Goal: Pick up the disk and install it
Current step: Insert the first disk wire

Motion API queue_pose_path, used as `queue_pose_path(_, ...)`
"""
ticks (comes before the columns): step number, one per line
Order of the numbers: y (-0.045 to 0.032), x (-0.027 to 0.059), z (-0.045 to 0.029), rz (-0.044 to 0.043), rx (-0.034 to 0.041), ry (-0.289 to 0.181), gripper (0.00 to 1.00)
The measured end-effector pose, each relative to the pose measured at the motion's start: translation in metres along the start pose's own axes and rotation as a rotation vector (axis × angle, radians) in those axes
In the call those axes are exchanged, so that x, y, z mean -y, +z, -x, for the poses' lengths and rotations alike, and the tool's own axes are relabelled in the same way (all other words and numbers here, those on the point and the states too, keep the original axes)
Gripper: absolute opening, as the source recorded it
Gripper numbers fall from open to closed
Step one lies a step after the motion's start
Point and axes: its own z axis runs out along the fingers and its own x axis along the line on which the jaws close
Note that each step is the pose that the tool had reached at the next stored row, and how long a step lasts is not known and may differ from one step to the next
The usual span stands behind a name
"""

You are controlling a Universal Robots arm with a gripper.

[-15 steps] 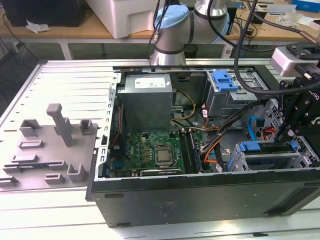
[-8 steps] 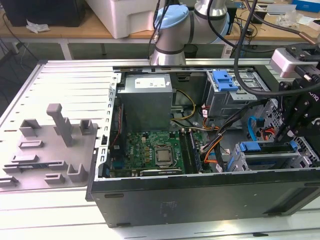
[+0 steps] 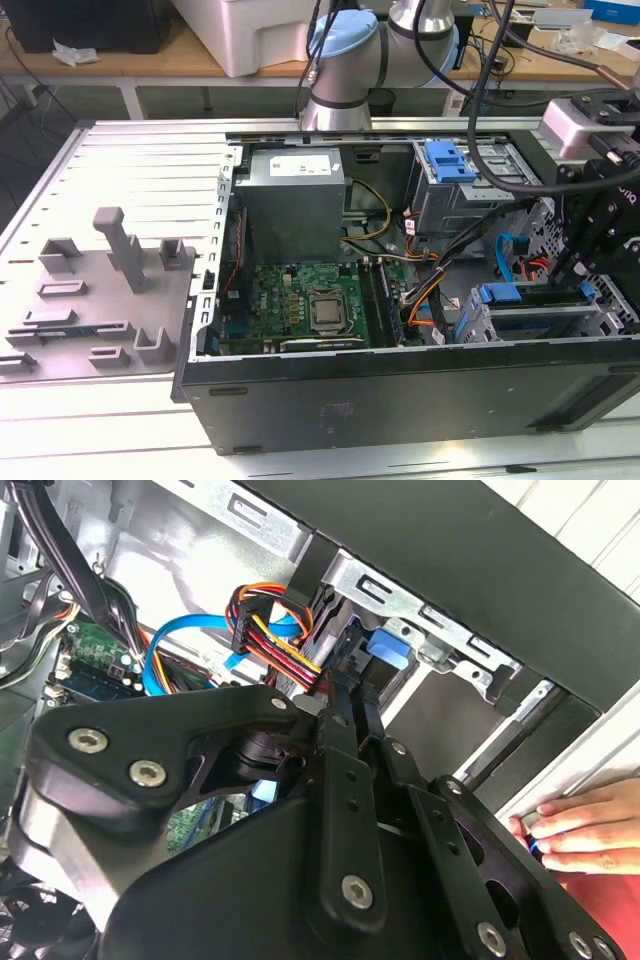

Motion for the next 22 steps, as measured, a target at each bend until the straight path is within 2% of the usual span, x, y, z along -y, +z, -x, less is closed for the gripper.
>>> queue_pose_path(22,0.0011,0.0004,-0.0009,0.0004,0.0002,0.012,0.17)
